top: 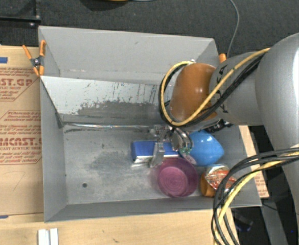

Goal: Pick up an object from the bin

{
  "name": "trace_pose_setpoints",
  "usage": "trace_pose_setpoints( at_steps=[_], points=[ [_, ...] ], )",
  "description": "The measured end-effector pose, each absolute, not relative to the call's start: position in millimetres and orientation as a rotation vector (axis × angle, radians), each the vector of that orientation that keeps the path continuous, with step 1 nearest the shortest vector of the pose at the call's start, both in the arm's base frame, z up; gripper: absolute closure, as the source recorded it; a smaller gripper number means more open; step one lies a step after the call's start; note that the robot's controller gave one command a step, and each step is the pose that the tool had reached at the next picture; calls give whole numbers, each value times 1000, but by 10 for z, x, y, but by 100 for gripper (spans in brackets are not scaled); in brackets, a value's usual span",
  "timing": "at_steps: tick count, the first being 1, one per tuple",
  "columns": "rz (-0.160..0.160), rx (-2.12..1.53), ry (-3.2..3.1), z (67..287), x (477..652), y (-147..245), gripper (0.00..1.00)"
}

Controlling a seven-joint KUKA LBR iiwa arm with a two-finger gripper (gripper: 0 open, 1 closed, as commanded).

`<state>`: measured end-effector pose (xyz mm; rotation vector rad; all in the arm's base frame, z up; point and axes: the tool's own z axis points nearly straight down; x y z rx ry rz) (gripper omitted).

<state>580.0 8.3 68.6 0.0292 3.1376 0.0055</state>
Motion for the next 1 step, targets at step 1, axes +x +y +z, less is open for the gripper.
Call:
trace_pose_setpoints(
  at_steps=[1],
  points=[
    [6,29,3138,686,5800,83,100]
  ],
)
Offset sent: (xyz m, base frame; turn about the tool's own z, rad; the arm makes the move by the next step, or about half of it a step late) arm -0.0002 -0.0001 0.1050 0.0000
